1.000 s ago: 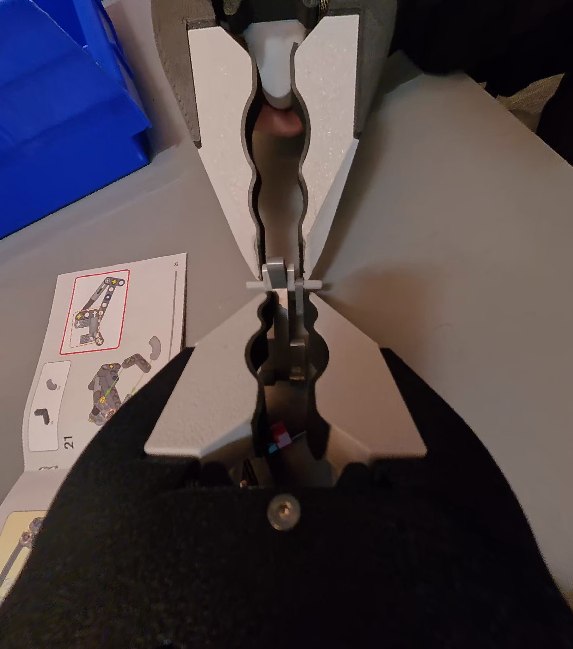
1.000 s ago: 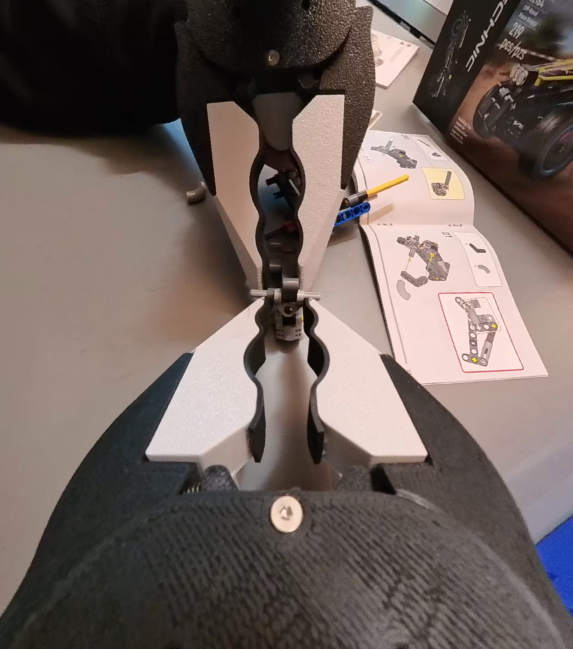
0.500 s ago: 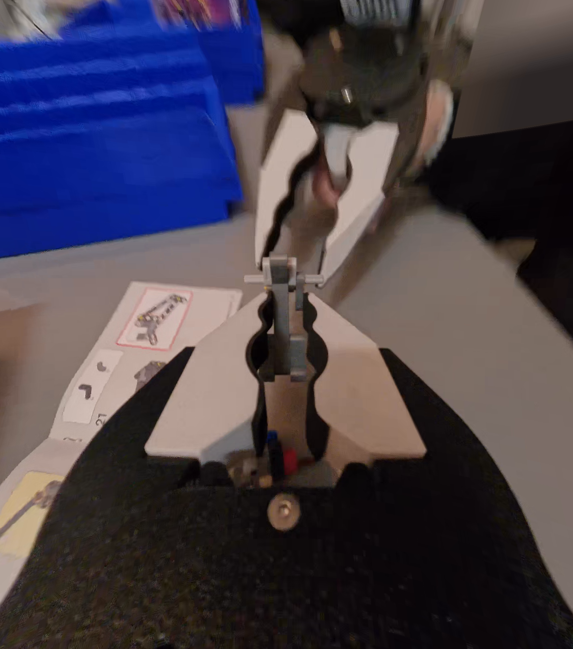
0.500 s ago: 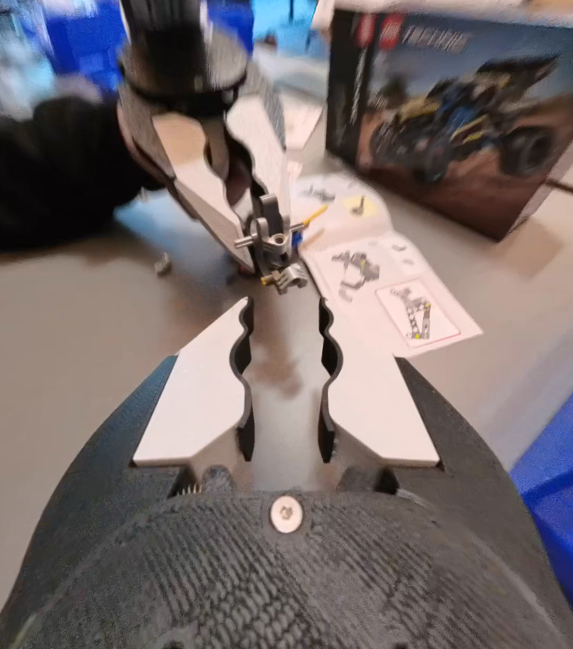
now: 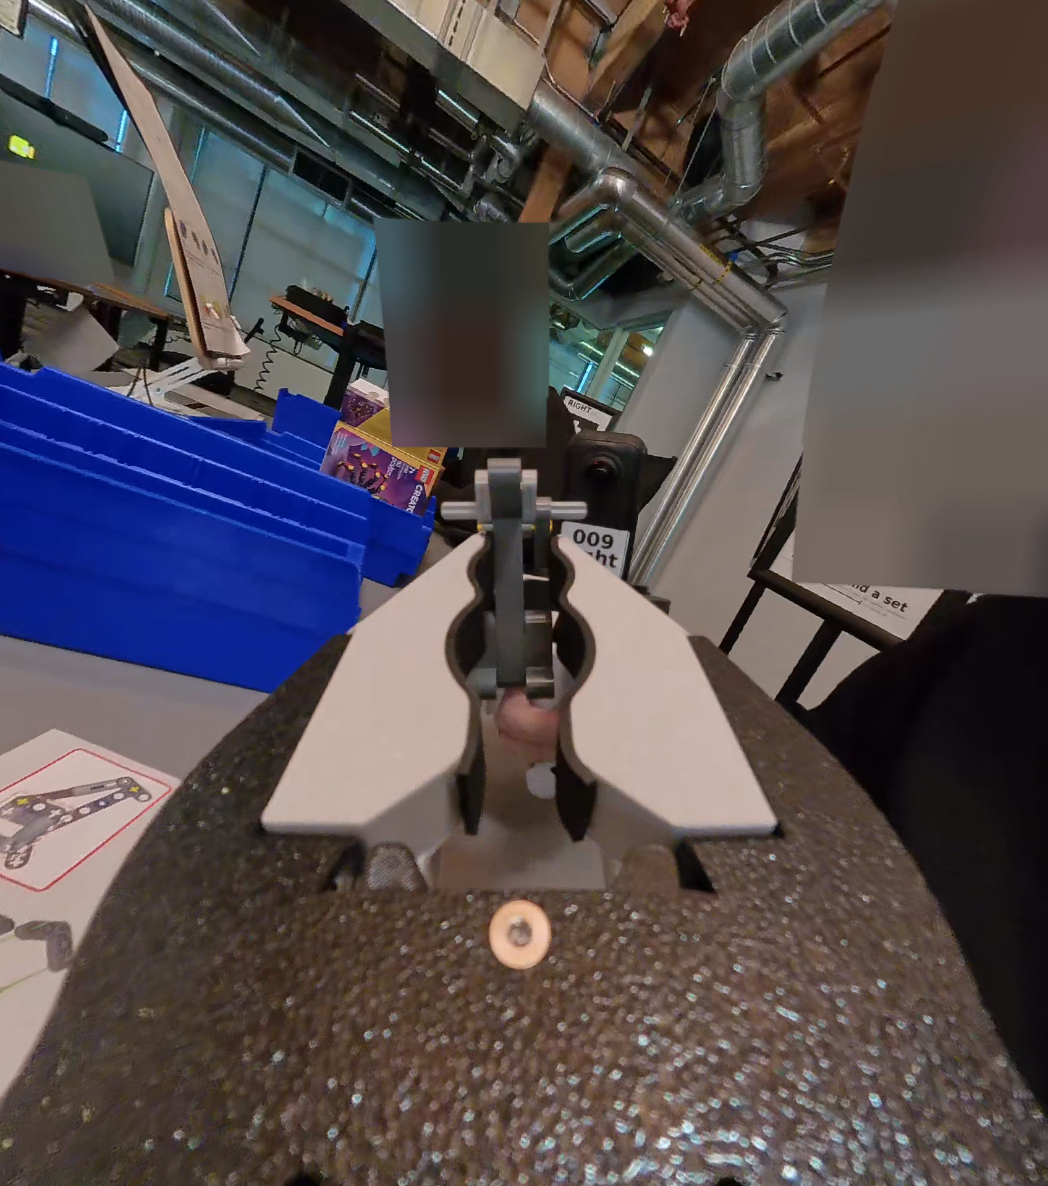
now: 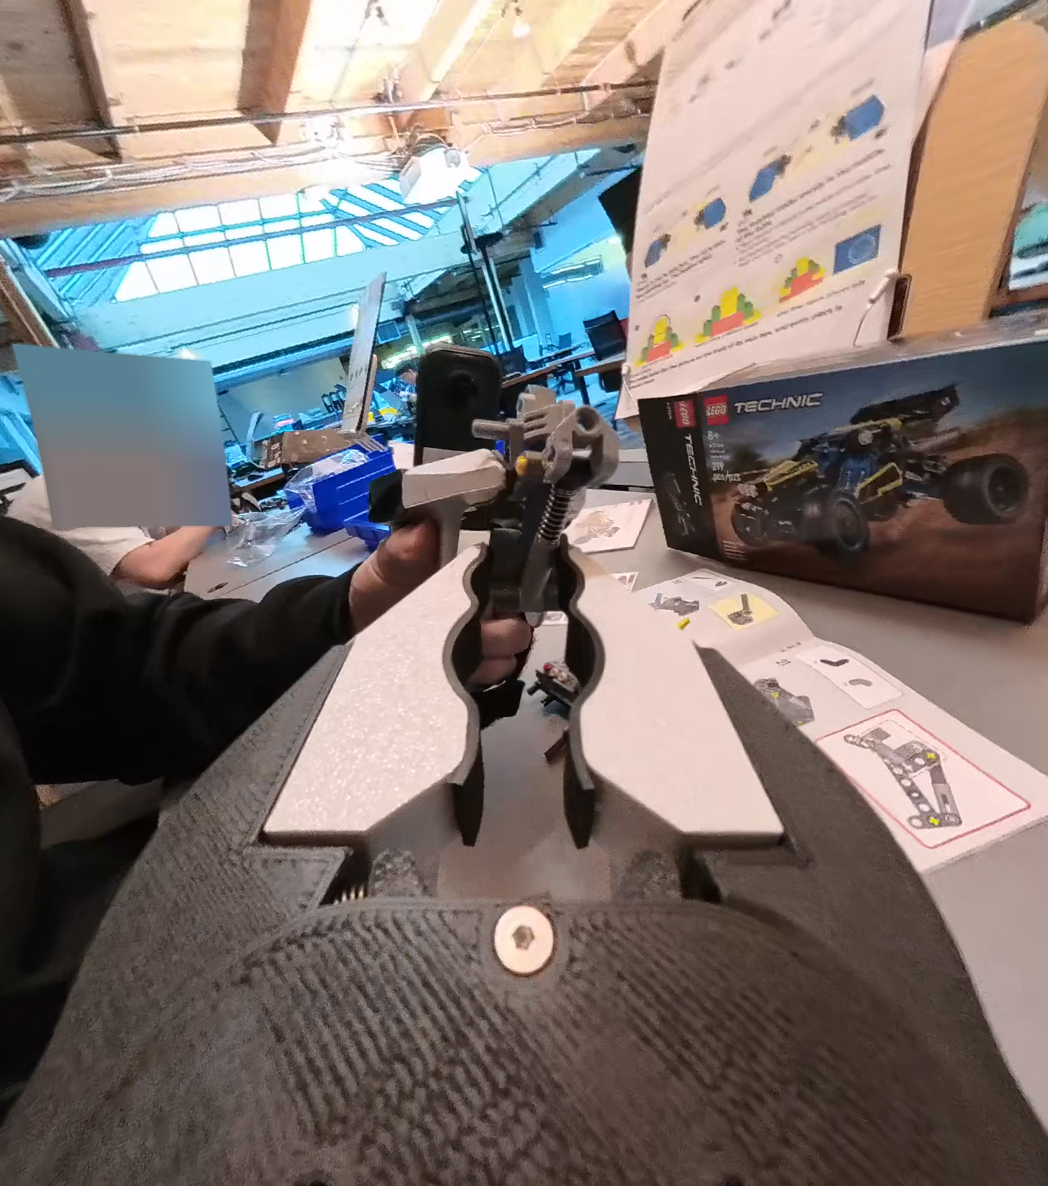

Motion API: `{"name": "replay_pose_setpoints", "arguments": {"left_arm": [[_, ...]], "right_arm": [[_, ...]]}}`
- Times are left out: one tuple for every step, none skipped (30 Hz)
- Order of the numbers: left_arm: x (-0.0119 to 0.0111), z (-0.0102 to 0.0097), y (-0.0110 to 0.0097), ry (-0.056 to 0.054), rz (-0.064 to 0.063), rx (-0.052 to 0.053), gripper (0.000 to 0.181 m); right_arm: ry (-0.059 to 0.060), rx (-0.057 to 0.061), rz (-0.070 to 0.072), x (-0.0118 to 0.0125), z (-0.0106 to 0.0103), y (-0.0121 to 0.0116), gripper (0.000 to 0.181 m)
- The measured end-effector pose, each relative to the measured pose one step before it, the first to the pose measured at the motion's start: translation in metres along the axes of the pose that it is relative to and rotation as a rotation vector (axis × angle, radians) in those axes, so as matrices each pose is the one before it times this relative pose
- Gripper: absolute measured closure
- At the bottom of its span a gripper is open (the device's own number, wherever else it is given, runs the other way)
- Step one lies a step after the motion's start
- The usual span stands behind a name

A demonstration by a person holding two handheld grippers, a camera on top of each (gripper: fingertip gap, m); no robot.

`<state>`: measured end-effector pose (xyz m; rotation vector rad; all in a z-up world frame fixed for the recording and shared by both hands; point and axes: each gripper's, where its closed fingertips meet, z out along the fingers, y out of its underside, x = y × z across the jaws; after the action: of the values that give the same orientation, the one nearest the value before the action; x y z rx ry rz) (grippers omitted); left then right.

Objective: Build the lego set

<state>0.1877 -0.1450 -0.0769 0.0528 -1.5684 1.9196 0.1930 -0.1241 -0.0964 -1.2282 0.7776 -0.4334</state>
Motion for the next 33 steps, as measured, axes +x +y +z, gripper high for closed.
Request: {"name": "replay_pose_setpoints", "arguments": {"left_arm": [[0.00246, -0.00064, -0.00043, 0.0113, 0.0008, -0.0022, 0.169], [0.00266, -0.00067, 0.00027, 0.0106, 0.0056, -0.0076, 0.168], [0.00272, -0.0007, 0.00059, 0.0093, 0.013, -0.011, 0.168], [0.00278, -0.00081, 0.00097, 0.0068, 0.0201, -0.0133, 0.168], [0.00244, -0.00076, 0.00173, 0.0032, 0.0263, -0.019, 0.168], [0.00177, -0.00102, 0.00265, -0.0024, 0.029, -0.0266, 0.168], [0.00089, -0.0013, 0.00377, -0.0085, 0.0301, -0.035, 0.167], [0.00013, -0.00177, 0.0055, -0.0128, 0.0344, -0.0456, 0.166], [-0.00066, -0.00239, 0.00725, -0.0171, 0.0383, -0.0573, 0.163], [-0.00148, -0.00313, 0.00899, -0.0233, 0.0398, -0.0688, 0.161], [-0.00285, -0.00348, 0.0112, -0.031, 0.0408, -0.0814, 0.16], [-0.00425, -0.00374, 0.01309, -0.0403, 0.0397, -0.0928, 0.157], [-0.00466, -0.00385, 0.01352, -0.0428, 0.0389, -0.0931, 0.152], [-0.00386, -0.00334, 0.01258, -0.0388, 0.0396, -0.0829, 0.15], [-0.00292, -0.0024, 0.01156, -0.0339, 0.0362, -0.0722, 0.151], [-0.00058, -0.00093, 0.01055, -0.0203, 0.0288, -0.064, 0.151], [0.00221, 0.00068, 0.00919, -0.004, 0.0216, -0.0544, 0.154], [0.00332, 0.00232, 0.00736, 0.0013, 0.0163, -0.0416, 0.154], [0.00289, 0.00303, 0.0054, -0.0019, 0.0139, -0.03, 0.154], [0.00197, 0.00356, 0.00353, -0.0046, 0.0147, -0.0213, 0.156], [0.00136, 0.00382, 0.00159, -0.0034, 0.0144, -0.0143, 0.158], [0.00136, 0.0042, -0.00027, 0.0033, 0.0106, -0.0094, 0.158], [0.00174, 0.00448, -0.00057, 0.0125, 0.0054, -0.0096, 0.158], [0.00129, 0.00438, 0.0002, 0.0179, -0.0008, -0.0154, 0.158], [0.0011, 0.00422, 0.00097, 0.0204, -0.0065, -0.0218, 0.158], [0.00106, 0.0039, 0.00057, 0.0209, -0.0065, -0.0212, 0.158], [0.00013, 0.00307, -0.00146, 0.0116, 0.0001, -0.0097, 0.159], [-0.00099, 0.00256, -0.00274, 0.0006, 0.0065, 0.0005, 0.159], [-0.00033, 0.00234, -0.00106, 0.0048, 0.0061, -0.0083, 0.159], [0.00055, 0.00207, 0.00175, 0.0111, 0.0002, -0.0249, 0.16], [0.00017, 0.00152, 0.00232, 0.0064, -0.0013, -0.0258, 0.16], [-0.00033, 0.0011, 0.00123, 0.0004, 0.0006, -0.0135, 0.161], [-0.00021, 0.00107, -0.00003, -0.0013, -0.0014, -0.001, 0.162]], "right_arm": [[-0.0074, 0.0012, -0.0244, -0.00223, -0.00019, -0.0008, 0.164], [-0.0076, -0.0061, -0.0241, -0.00216, 0.0, -0.00019, 0.164], [-0.0109, -0.0106, -0.0227, -0.0025, -0.00021, 0.00023, 0.164], [-0.0095, -0.0122, -0.0226, -0.00227, -0.00049, 0.00006, 0.164], [-0.008, -0.0222, -0.0253, -0.00189, -0.00088, 0.00102, 0.165], [-0.0031, -0.0336, -0.0324, -0.00144, -0.00138, 0.00184, 0.165], [0.0024, -0.0431, -0.044, -0.00082, -0.00207, 0.00262, 0.165], [0.0095, -0.0556, -0.0449, 0.00022, -0.00258, 0.0043, 0.166], [0.0114, -0.0735, -0.0391, 0.0009, -0.00303, 0.00658, 0.166], [0.0089, -0.0818, -0.0385, 0.00044, -0.00326, 0.00821, 0.166], [0.0077, -0.0859, -0.0358, 0.0, -0.0032, 0.00958, 0.166], [0.0035, -0.0956, -0.0317, -0.00042, -0.0027, 0.01194, 0.166], [0.0009, -0.096, -0.0216, -0.00062, -0.00156, 0.01365, 0.166], [-0.0169, -0.0952, -0.0081, -0.00276, 0.00014, 0.01513, 0.166], [-0.017, -0.0857, -0.0006, -0.00231, 0.00162, 0.01412, 0.166], [-0.0047, -0.0633, 0.003, -0.00002, 0.0029, 0.01105, 0.166], [-0.0069, -0.0503, 0.0048, -0.00016, 0.00325, 0.00846, 0.166], [-0.0175, -0.0424, 0.0062, -0.0016, 0.00335, 0.00644, 0.166], [-0.0187, -0.0369, 0.0021, -0.00205, 0.0029, 0.00464, 0.166], [-0.0184, -0.0352, -0.0012, -0.00218, 0.0026, 0.00445, 0.166], [-0.0227, -0.0359, -0.0019, -0.00258, 0.00271, 0.00445, 0.166], [-0.0196, -0.028, -0.0051, -0.00177, 0.00297, 0.00358, 0.166], [-0.0056, -0.015, -0.0032, 0.0007, 0.00291, 0.00239, 0.166], [0.0002, -0.0056, 0.0065, 0.00179, 0.00283, 0.00179, 0.167], [-0.0084, 0.0065, 0.0122, 0.00067, 0.00251, 0.00036, 0.167], [-0.0134, 0.0206, 0.0038, -0.00075, 0.00193, -0.00139, 0.17], [-0.0077, 0.0311, -0.0031, -0.00063, 0.00072, -0.00279, 0.17], [-0.0031, 0.017, -0.0013, -0.00056, 0.00069, -0.00127, 0.168], [0.0035, 0.0031, 0.0002, -0.00014, 0.00055, 0.00046, 0.163], [0.0106, -0.0026, -0.0025, 0.00076, 0.00001, 0.0011, 0.162], [0.0179, 0.0012, -0.0008, 0.00174, -0.00104, 0.00074, 0.164], [0.0158, 0.0037, 0.0064, 0.00172, -0.00161, 0.001, 0.164], [0.0066, 0.0108, 0.0098, 0.00067, -0.00185, 0.00045, 0.165]]}}
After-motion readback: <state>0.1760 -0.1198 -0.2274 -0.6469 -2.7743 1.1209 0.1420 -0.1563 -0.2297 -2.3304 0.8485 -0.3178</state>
